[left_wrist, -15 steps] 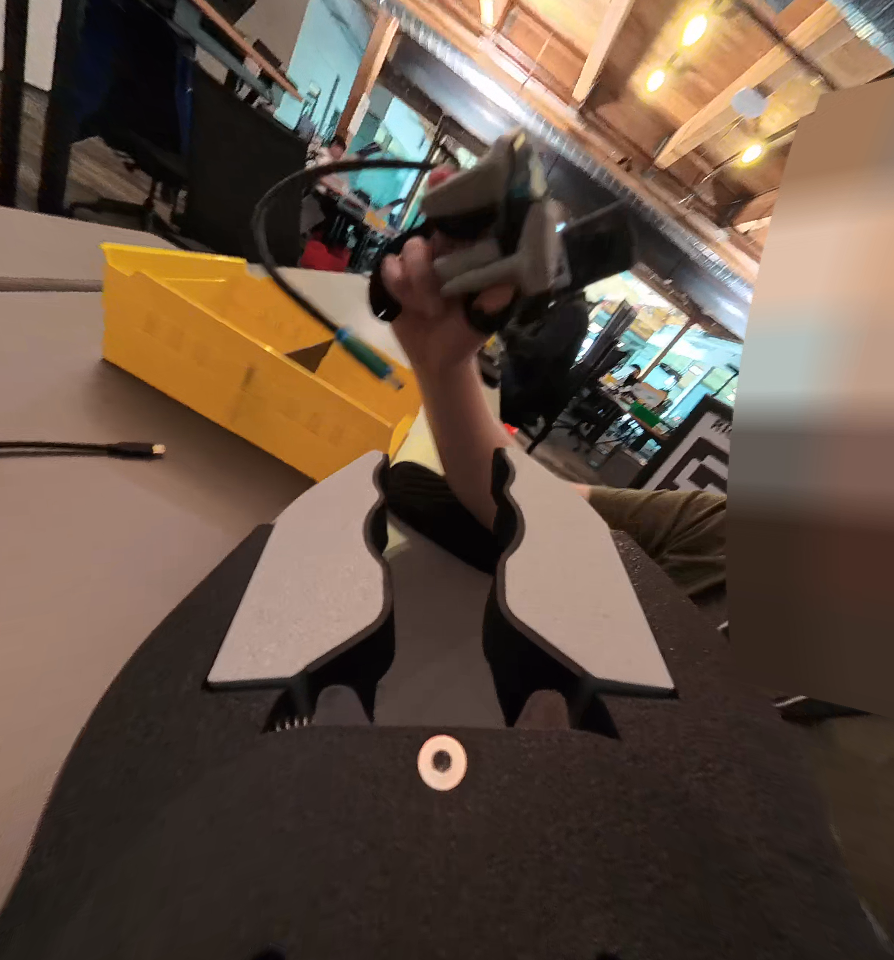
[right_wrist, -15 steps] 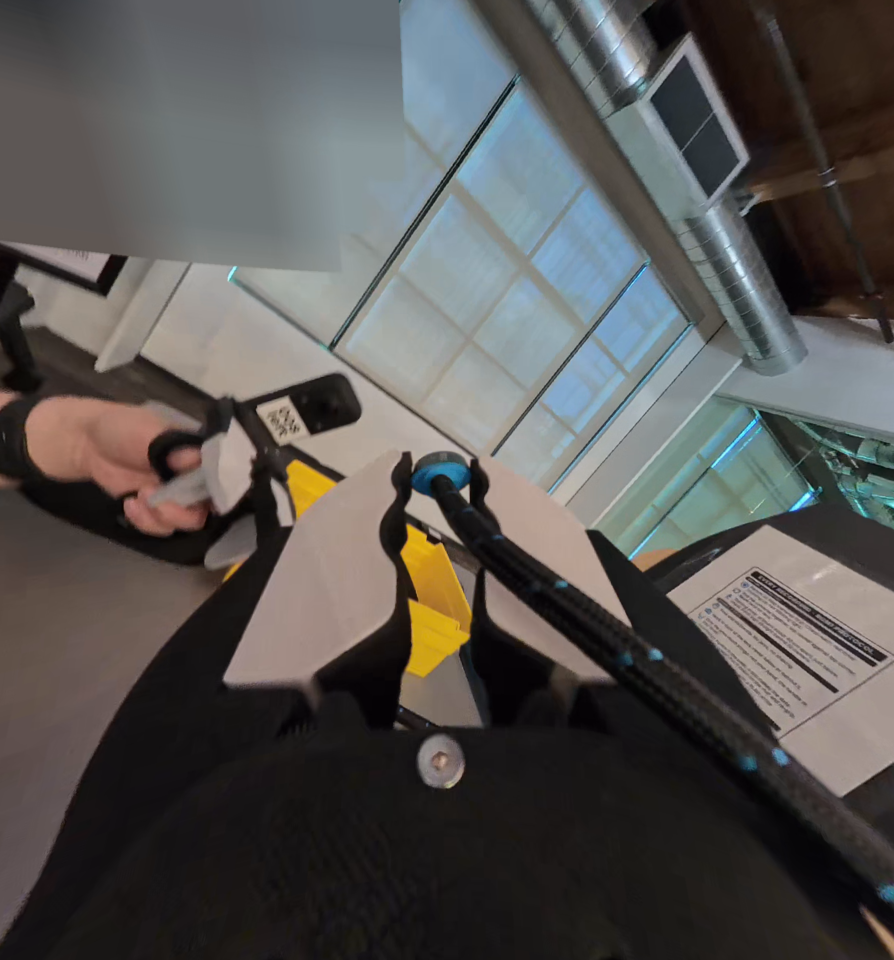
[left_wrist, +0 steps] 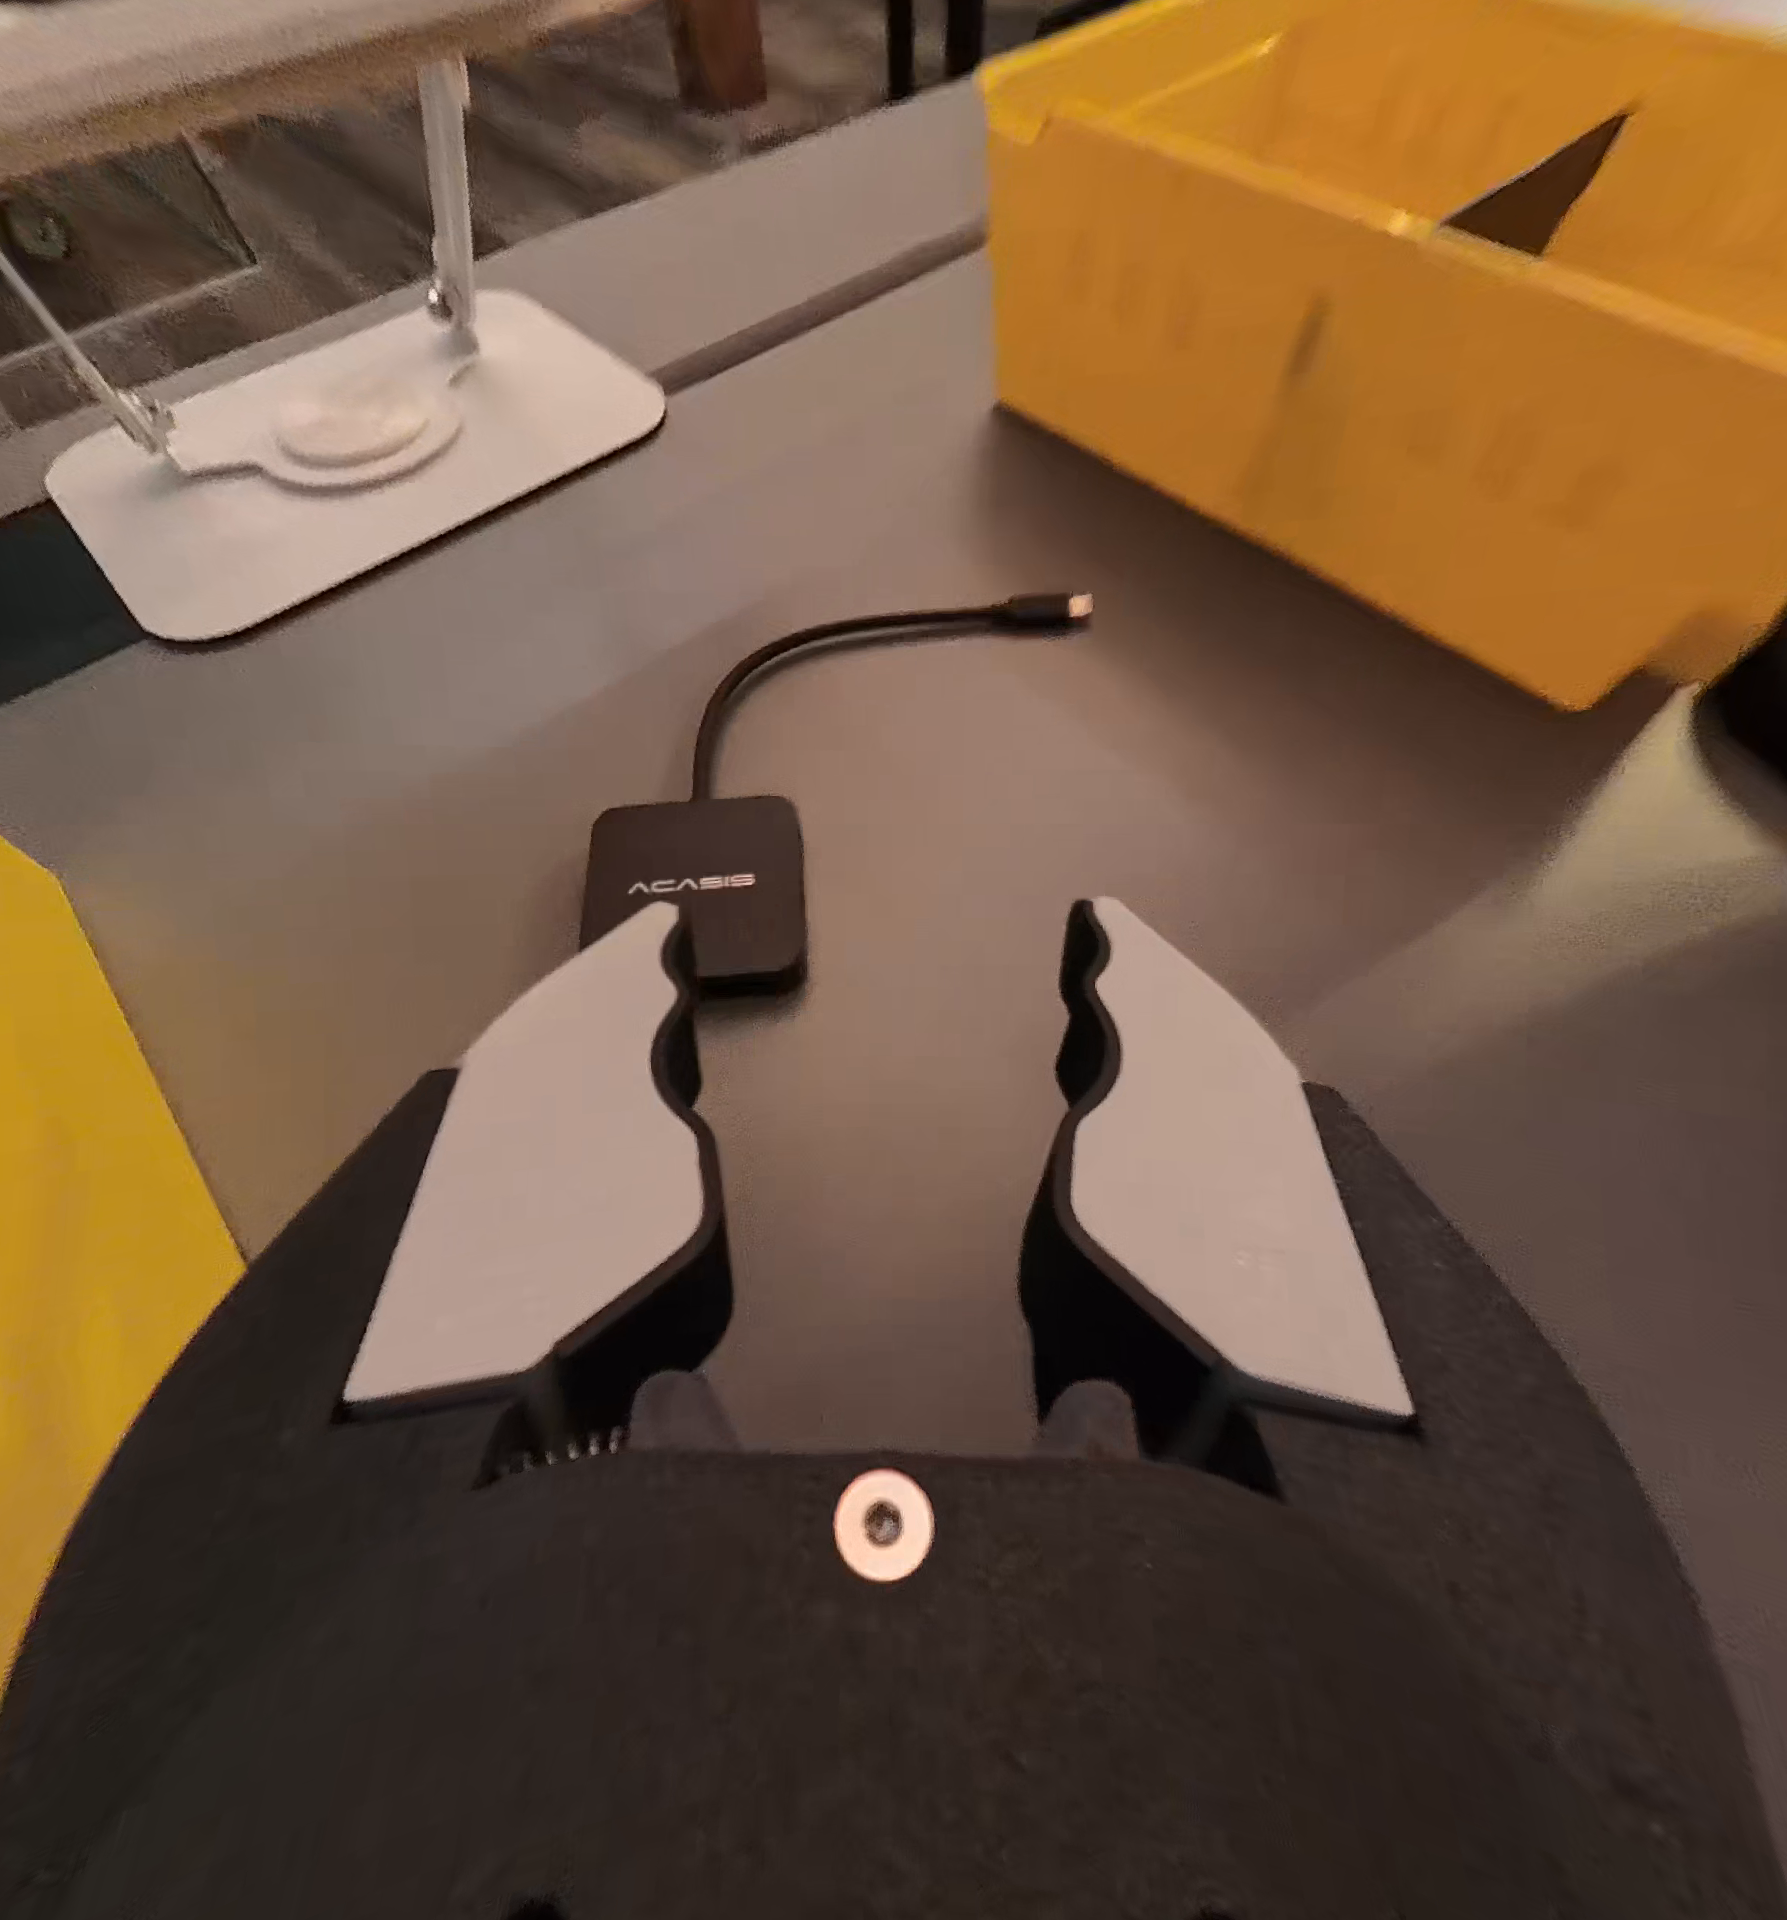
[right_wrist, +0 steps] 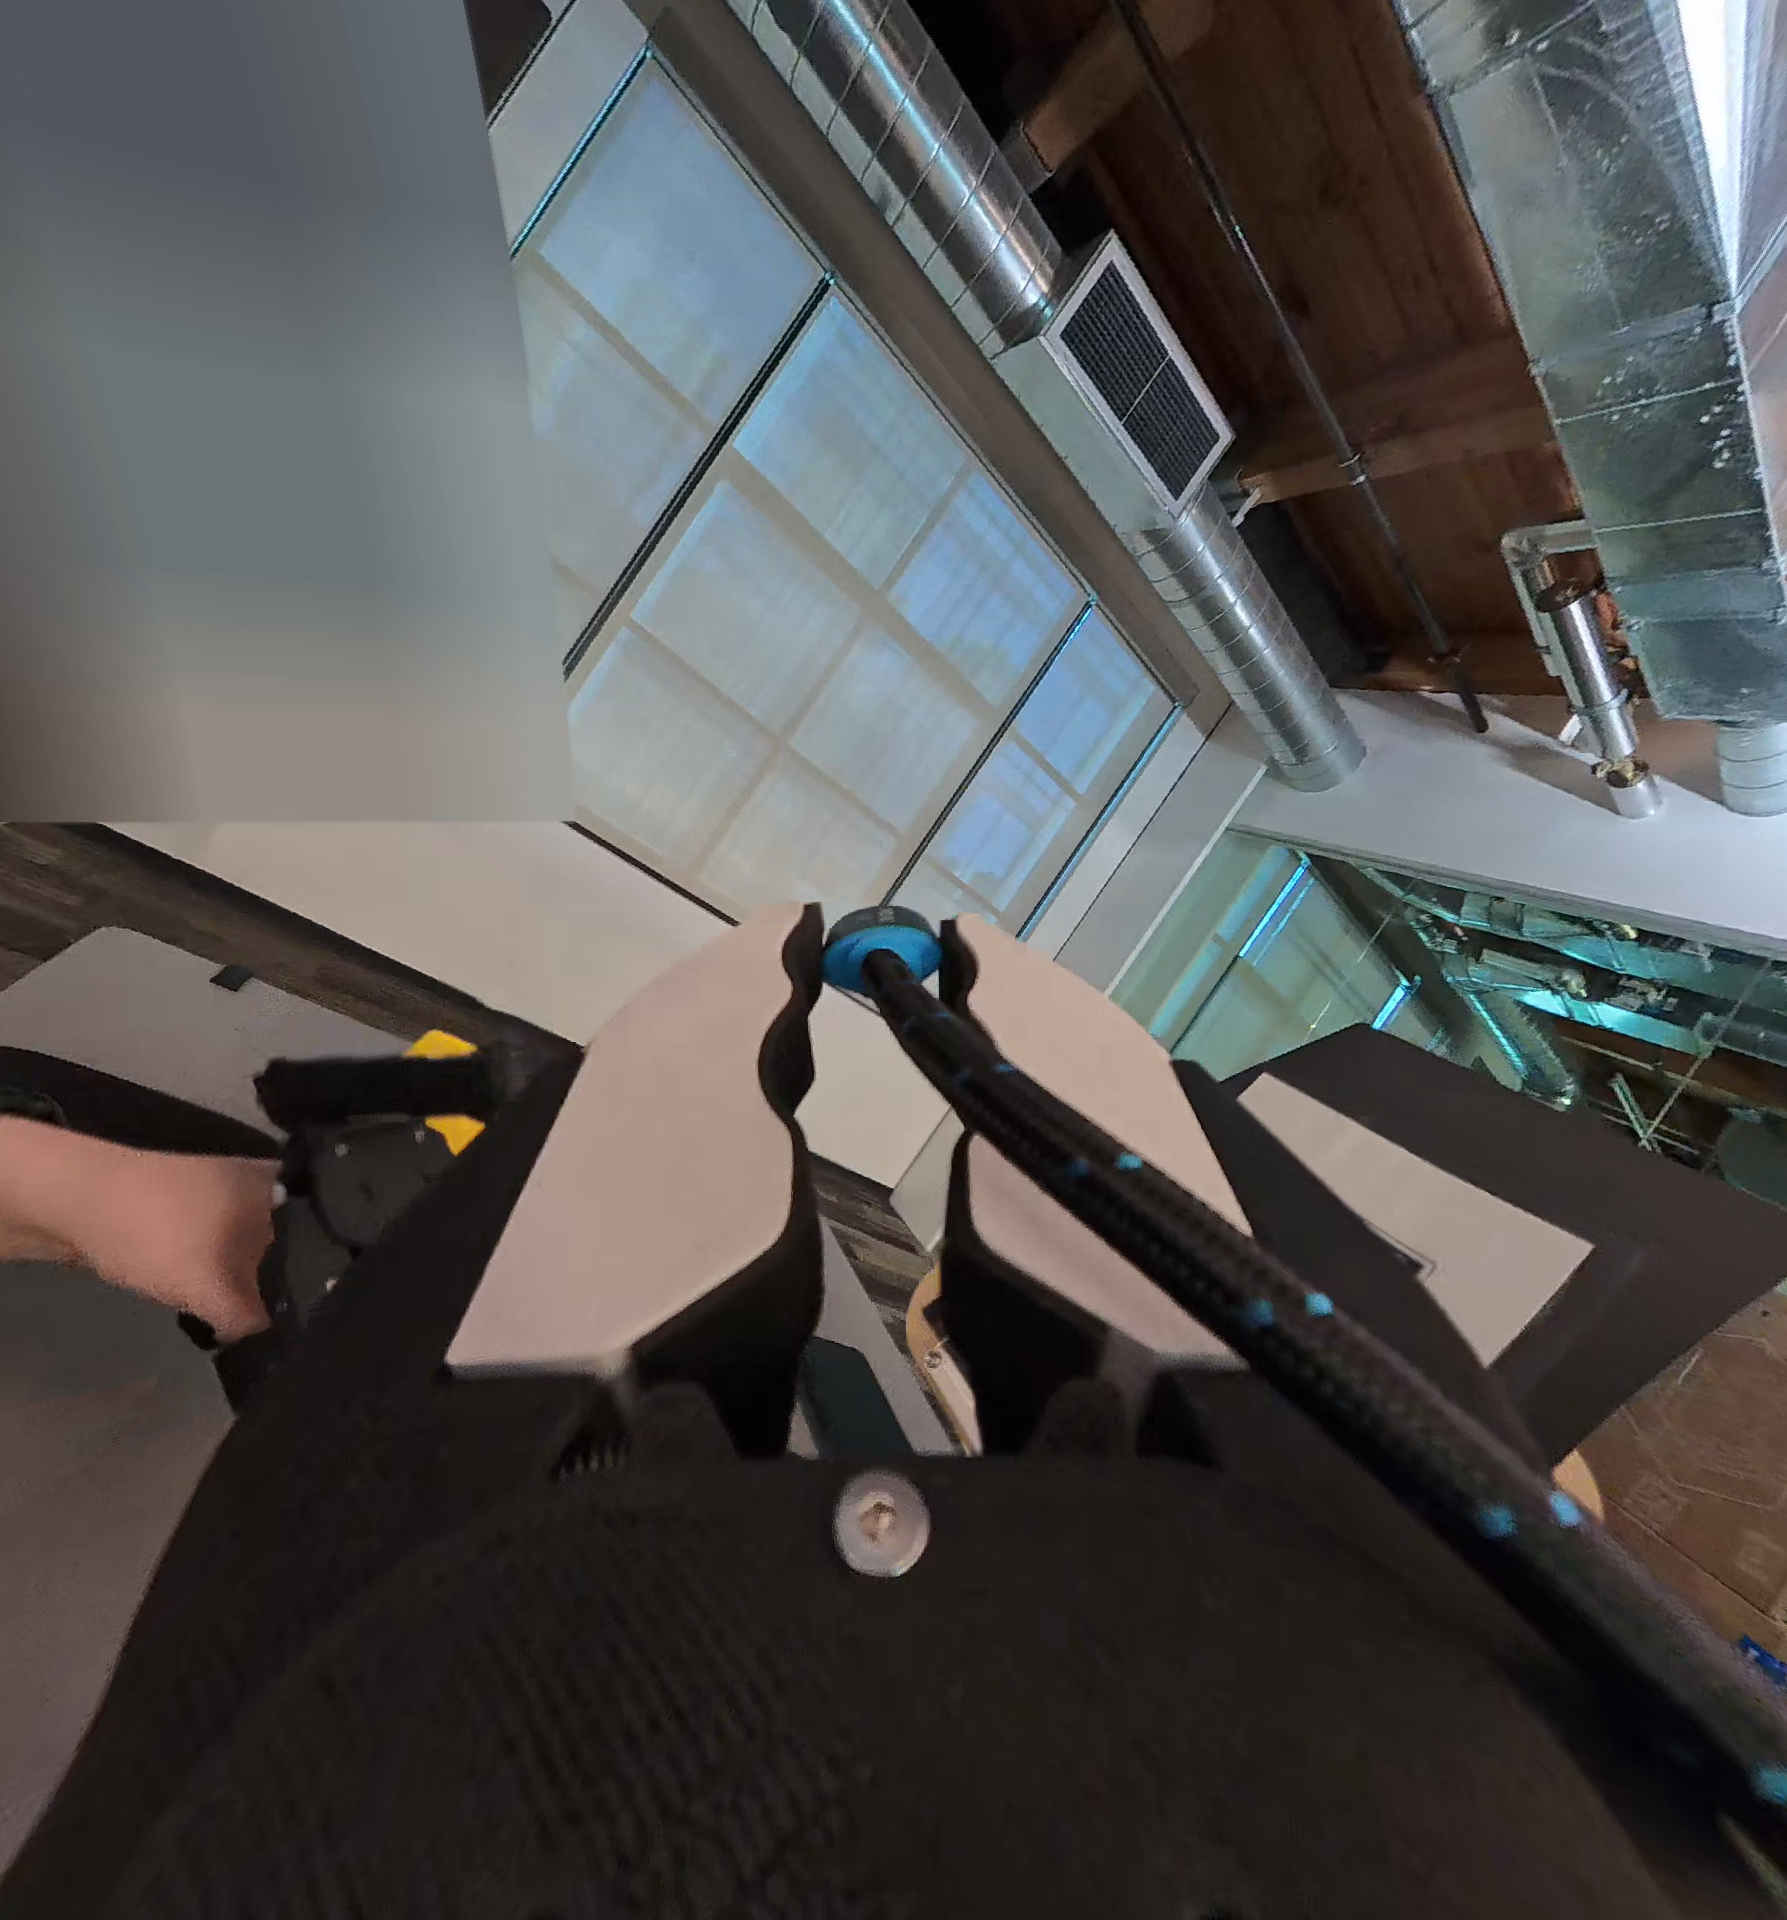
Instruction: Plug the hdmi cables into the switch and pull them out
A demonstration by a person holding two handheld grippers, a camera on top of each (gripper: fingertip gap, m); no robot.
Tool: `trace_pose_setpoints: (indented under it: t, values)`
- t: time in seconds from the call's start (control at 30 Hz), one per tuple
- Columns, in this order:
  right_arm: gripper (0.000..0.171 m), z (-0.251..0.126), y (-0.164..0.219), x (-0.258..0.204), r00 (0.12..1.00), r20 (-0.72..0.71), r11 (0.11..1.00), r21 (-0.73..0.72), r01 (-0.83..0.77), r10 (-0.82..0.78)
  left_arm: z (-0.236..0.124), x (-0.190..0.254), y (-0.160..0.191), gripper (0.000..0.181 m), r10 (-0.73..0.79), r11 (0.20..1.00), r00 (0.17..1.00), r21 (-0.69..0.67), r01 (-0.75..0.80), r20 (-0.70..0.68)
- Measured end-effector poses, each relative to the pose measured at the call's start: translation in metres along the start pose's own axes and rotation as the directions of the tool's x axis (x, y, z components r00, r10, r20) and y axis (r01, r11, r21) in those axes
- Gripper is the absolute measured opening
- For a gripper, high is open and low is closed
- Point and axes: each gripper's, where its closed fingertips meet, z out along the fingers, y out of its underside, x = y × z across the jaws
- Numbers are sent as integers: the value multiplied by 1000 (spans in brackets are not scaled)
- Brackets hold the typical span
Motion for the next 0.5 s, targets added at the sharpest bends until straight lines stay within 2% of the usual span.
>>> trace_pose_setpoints:
  t: [0.13,0.23,0.5]
  values:
    - [21,-1,-4,0,1000,0,1000,-4,18,-18,33,-23,18,79,-25,996,998,-79,29,56]
    - [21,0,-2,0,999,-3,999,-20,33,-33,42,-41,26,89,-64,989,988,-121,81,139]
    - [21,1,5,1,999,0,998,-47,38,-38,52,-42,55,81,-5,954,991,-295,46,137]
